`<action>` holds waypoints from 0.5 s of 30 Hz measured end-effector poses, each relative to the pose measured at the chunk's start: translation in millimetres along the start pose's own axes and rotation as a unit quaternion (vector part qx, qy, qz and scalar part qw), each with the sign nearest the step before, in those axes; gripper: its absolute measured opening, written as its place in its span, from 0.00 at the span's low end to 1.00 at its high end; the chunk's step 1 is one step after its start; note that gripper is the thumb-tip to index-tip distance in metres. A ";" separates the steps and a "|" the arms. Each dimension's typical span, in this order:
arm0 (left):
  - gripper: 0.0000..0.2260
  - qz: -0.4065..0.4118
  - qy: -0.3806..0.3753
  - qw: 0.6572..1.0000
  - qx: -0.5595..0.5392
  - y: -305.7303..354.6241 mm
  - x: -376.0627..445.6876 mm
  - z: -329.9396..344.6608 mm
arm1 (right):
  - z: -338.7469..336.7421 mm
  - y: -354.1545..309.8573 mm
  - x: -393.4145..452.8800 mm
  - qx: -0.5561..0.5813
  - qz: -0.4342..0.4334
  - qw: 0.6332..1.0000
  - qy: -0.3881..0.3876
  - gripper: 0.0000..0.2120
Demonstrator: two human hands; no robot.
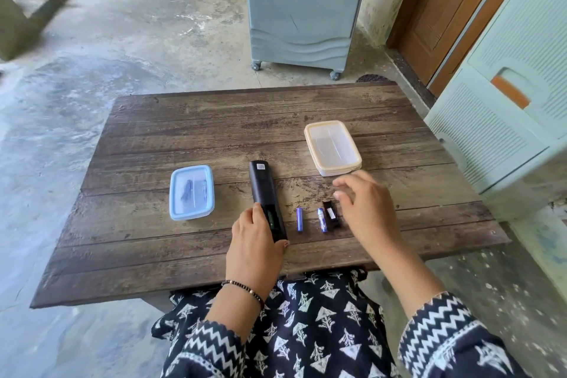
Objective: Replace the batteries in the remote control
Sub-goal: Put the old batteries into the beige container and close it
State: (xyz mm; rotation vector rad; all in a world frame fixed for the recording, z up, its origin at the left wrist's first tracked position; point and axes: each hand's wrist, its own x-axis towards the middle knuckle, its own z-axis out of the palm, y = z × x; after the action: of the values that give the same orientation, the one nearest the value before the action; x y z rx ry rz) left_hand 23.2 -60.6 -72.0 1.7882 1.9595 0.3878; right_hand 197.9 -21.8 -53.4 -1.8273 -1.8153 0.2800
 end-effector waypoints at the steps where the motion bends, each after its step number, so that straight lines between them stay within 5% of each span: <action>1: 0.35 0.003 0.003 1.000 0.009 2.1 1.5 0.0 | -2.4 3.0 6.4 -0.018 -0.008 1.000 0.008 0.09; 7: 0.35 0.072 0.034 0.997 0.006 23.0 21.6 -4.4 | 7.4 16.4 45.9 -0.135 -0.082 0.985 -0.064 0.25; 11: 0.34 0.098 0.008 0.993 -0.061 38.4 48.4 -3.4 | 16.7 22.8 52.2 -0.151 -0.143 0.977 -0.055 0.14; 15: 0.27 0.010 -0.073 0.954 -0.289 49.4 76.3 0.2 | 11.9 26.5 46.7 -0.111 -0.175 0.978 0.015 0.04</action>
State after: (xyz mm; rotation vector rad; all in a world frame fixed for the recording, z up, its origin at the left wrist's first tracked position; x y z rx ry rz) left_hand 61.8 20.5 -58.4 1.4077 1.5180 0.7281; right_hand 217.9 27.8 -66.2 -1.5986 -2.1736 -0.0857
